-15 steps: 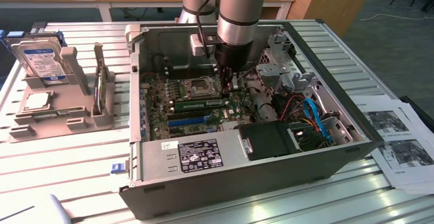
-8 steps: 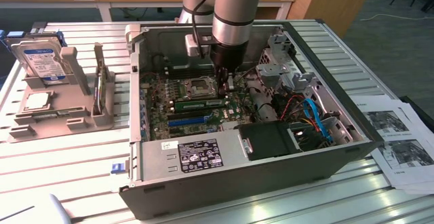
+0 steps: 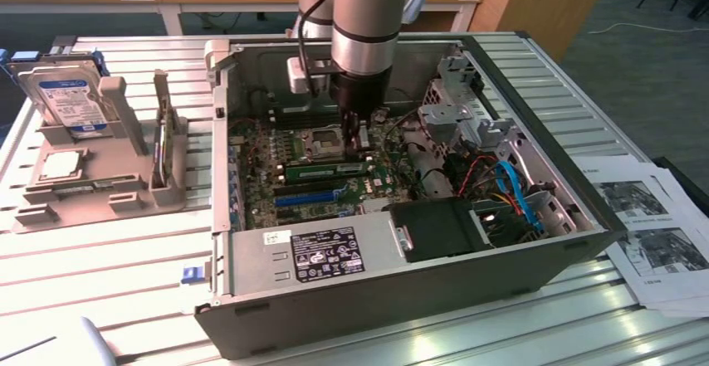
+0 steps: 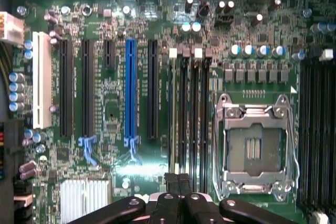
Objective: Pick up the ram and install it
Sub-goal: 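Press down the ram until it locks into place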
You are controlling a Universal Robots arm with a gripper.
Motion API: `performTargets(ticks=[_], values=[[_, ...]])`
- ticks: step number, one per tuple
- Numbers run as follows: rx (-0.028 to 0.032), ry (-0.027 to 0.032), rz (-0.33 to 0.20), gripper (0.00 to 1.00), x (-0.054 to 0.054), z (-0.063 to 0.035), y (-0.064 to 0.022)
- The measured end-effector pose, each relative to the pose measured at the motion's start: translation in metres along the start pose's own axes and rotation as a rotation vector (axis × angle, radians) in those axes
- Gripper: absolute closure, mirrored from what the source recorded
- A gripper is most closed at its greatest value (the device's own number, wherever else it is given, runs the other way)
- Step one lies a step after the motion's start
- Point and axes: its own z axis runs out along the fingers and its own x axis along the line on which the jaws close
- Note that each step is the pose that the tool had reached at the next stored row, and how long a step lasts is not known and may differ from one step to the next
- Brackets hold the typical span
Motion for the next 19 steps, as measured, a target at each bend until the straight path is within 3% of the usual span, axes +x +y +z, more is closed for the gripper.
performTargets(ticks=[19], values=[[0.0124, -0.0002, 0.000, 0.90, 0.001, 0.0008, 0.0392]])
